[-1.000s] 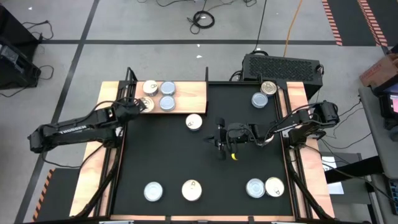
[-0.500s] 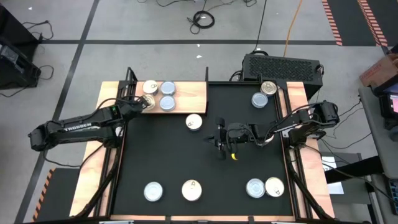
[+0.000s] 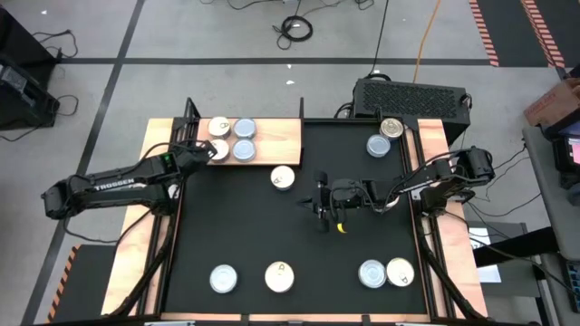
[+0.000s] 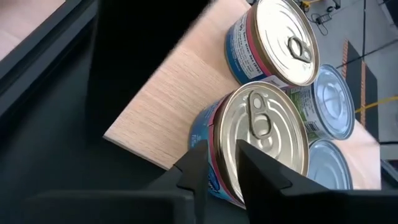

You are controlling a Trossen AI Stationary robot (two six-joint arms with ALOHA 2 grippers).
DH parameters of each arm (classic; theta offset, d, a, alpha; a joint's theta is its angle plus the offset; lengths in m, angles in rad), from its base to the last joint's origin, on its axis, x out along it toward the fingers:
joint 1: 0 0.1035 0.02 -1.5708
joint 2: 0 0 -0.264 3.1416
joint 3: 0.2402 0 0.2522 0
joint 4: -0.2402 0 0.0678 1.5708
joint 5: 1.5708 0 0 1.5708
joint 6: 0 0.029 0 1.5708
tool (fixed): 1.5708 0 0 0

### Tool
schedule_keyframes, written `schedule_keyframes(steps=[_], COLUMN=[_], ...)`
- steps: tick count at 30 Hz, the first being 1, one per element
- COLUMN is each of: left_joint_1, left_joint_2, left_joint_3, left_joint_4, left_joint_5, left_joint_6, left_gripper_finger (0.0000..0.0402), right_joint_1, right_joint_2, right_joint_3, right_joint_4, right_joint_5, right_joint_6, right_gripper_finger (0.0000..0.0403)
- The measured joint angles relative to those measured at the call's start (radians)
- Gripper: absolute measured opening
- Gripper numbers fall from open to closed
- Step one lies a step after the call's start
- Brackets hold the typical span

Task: Stack canned seafood by type on shelf
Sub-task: Put the blue tuna can on the shelf

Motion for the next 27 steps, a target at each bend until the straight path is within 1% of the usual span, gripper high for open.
schedule_keyframes(steps=[6,10,14,18,21,24,27], left_joint_1=[-0.007,-0.043,-0.103,-0.175,-0.222,-0.245,-0.245], left_joint_2=[-0.03,-0.046,-0.029,0.013,0.061,0.121,0.183], left_joint_3=[0.0,0.0,0.0,0.0,0.0,0.0,0.0], left_joint_4=[0.002,0.021,0.077,0.082,0.079,0.077,0.077], left_joint_5=[-0.018,-0.009,0.031,0.043,0.016,-0.004,-0.008], left_joint_6=[0.196,0.408,0.594,0.644,0.661,0.658,0.65], left_gripper_finger=[0.0093,0.0093,0.0093,0.0093,0.0093,0.0093,0.0093], right_joint_1=[0.0,0.0,-0.001,-0.007,-0.01,-0.013,-0.014], right_joint_2=[0.0,0.0,0.0,0.0,0.0,0.0,0.0], right_joint_3=[0.0,0.0,0.0,0.0,0.0,0.0,0.0], right_joint_4=[-0.004,-0.004,-0.004,-0.004,-0.003,-0.004,-0.004], right_joint_5=[0.0,0.0,0.0,0.0,0.0,0.0,0.0], right_joint_6=[0.0,0.0,-0.004,-0.007,-0.003,-0.003,-0.003], right_gripper_finger=[0.0,0.0,0.0,0.0,0.0,0.0,0.0])
